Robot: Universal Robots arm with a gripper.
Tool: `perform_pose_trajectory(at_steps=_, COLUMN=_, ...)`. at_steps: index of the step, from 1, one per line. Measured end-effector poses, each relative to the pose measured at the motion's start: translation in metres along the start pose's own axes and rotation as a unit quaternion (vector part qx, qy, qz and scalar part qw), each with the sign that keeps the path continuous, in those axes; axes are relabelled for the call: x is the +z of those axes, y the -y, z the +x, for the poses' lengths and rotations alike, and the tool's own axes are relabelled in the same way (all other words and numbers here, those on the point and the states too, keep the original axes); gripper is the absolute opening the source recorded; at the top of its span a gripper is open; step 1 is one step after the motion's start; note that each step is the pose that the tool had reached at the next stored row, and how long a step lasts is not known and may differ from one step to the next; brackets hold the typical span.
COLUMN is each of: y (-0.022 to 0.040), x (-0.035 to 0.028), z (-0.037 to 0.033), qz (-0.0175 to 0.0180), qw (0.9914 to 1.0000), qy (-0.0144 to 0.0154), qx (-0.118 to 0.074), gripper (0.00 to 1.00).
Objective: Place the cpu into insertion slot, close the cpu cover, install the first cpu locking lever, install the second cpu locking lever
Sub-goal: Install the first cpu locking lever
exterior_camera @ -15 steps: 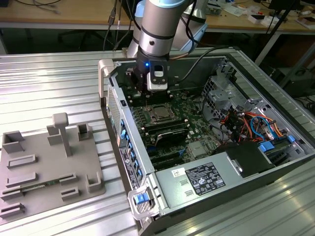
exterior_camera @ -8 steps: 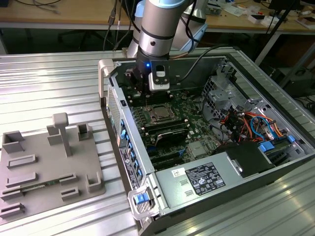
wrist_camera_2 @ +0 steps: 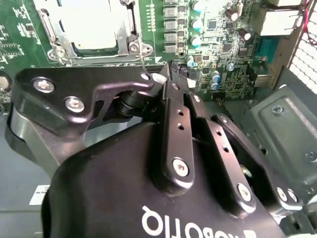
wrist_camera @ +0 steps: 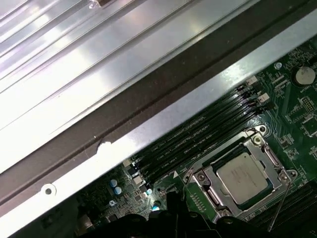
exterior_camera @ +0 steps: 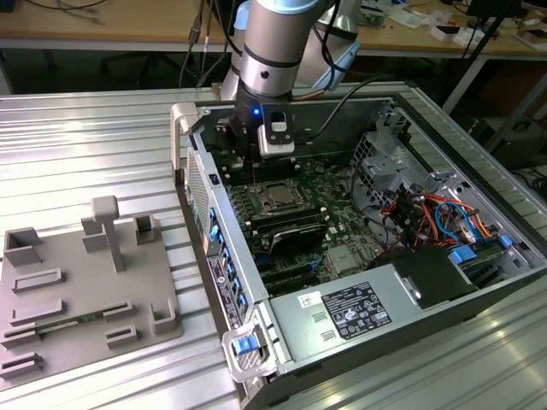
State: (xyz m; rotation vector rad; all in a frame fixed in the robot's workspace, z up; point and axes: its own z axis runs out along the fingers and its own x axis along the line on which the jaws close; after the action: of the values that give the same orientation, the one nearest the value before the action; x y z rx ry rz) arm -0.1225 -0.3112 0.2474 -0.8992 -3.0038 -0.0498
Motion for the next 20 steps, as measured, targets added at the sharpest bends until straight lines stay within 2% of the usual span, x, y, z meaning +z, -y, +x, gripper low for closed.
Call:
perform_pose_trajectory(at_steps=6, y=-0.0100, x=0.0006, z=-0.0096, qz=0.0001, qw=1.00000, qy=-0.0001, qx=-0.001, gripper=0.11)
perform_pose_trajectory(at_steps=15, y=-0.0191, x=0.0014, z=-0.0232, qz=0.0001, qw=1.00000, qy=-0.0003, qx=-0.003, gripper=0.11)
perform_pose_trajectory(at_steps=18, y=-0.0200, x=0.0015, z=-0.0245, qz=0.0004, qw=0.99977, qy=-0.0008, qx=-0.022, gripper=0.11)
perform_pose_trajectory(at_steps=20, y=-0.0203, x=0.0017, z=-0.0249, qz=0.0007, qw=0.99907, qy=-0.0014, qx=-0.043, gripper=0.11)
